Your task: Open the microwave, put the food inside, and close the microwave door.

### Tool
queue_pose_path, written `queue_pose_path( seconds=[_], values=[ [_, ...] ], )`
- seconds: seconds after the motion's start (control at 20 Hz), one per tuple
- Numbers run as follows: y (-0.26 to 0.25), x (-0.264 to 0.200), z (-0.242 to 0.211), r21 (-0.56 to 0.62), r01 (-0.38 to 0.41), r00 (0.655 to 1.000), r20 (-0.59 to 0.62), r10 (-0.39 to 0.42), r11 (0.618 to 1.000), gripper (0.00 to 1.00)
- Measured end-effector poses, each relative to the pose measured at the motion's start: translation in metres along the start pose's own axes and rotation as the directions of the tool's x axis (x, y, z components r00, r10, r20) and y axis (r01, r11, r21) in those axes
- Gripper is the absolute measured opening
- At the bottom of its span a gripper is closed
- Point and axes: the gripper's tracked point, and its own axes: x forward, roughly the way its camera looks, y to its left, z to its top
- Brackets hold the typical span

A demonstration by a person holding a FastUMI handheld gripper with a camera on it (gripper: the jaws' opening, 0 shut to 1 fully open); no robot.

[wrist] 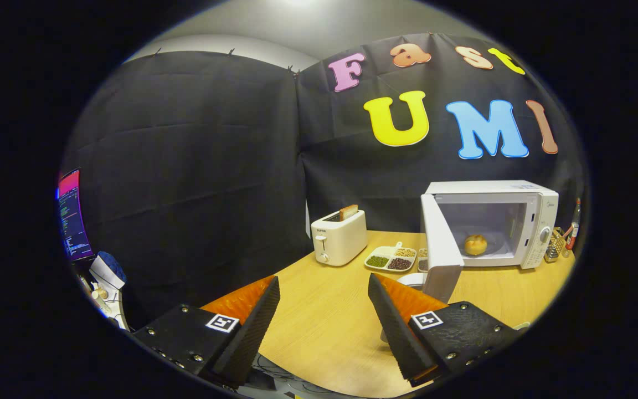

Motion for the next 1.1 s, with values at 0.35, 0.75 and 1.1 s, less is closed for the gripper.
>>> queue_pose_path(
  seconds=[0.35, 0.75, 1.1],
  values=[
    [-0.02, 0.024, -0.021, 0.008, 0.009, 0.997, -0.08, -0.009, 1.0, 0.91],
    [-0.059, 0.02, -0.027, 0.001, 0.056, 0.991, -0.119, -0.056, 0.998, 0.37],
    [-0.113, 0.002, -0.027, -0.04, 0.176, 0.973, -0.143, -0.18, 0.984, 0.01]
  ],
)
